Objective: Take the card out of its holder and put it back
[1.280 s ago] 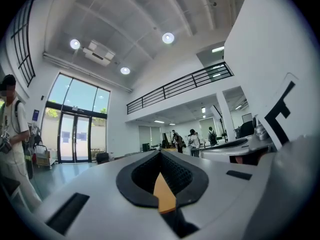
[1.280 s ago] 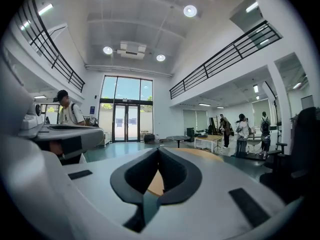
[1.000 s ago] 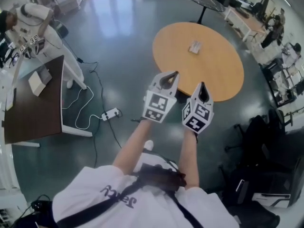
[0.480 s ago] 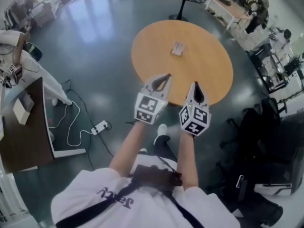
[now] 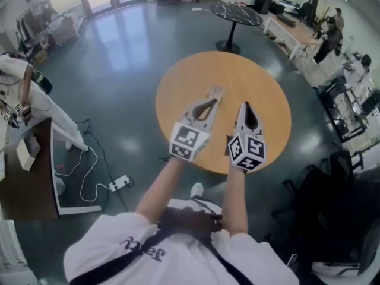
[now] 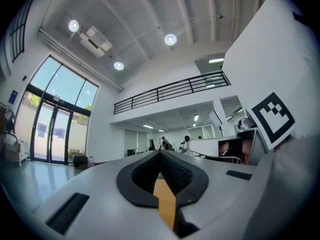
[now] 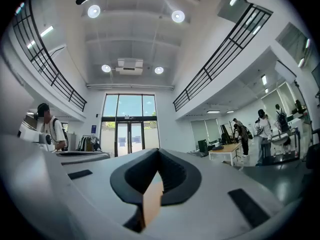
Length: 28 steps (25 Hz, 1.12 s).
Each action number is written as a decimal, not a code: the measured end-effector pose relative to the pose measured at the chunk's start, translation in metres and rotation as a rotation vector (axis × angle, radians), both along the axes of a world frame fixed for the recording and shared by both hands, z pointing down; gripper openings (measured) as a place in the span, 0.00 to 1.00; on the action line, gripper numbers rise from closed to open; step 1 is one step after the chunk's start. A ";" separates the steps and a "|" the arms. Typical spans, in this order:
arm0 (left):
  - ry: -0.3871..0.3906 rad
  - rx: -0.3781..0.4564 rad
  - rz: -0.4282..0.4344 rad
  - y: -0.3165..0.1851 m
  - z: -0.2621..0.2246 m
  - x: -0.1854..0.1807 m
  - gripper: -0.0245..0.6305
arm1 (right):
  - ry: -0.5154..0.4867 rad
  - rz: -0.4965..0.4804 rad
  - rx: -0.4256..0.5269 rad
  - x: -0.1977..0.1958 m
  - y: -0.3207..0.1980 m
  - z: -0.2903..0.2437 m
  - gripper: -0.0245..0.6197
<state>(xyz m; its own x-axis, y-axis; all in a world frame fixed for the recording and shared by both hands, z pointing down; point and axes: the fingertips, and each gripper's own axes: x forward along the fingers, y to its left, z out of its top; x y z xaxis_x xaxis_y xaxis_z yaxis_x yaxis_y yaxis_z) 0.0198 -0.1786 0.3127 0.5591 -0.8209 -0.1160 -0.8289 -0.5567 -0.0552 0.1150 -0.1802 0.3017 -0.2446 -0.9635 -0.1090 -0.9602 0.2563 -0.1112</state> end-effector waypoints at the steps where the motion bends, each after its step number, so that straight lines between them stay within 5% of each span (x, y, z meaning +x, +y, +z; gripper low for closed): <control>1: 0.005 0.008 -0.020 -0.008 -0.002 0.002 0.05 | 0.006 -0.007 0.005 0.005 -0.010 -0.001 0.05; 9: -0.020 0.064 -0.005 -0.043 -0.011 0.015 0.05 | 0.031 -0.116 -0.086 -0.003 -0.060 0.048 0.05; 19: 0.032 -0.105 -0.054 -0.092 0.036 0.020 0.05 | 0.040 -0.116 -0.071 0.011 -0.092 0.051 0.05; 25: -0.139 -0.124 -0.030 -0.108 0.084 0.017 0.05 | 0.060 -0.090 -0.103 0.005 -0.102 0.075 0.05; 28: -0.106 -0.164 0.018 -0.115 0.105 0.014 0.06 | 0.064 -0.069 -0.148 0.009 -0.111 0.093 0.05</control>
<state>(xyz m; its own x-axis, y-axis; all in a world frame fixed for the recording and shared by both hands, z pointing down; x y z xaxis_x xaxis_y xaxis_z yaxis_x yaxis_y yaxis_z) 0.0341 -0.2939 0.4181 0.5760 -0.8137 0.0784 -0.8130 -0.5802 -0.0488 0.1244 -0.2915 0.3945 -0.3123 -0.9486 0.0508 -0.9472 0.3069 -0.0924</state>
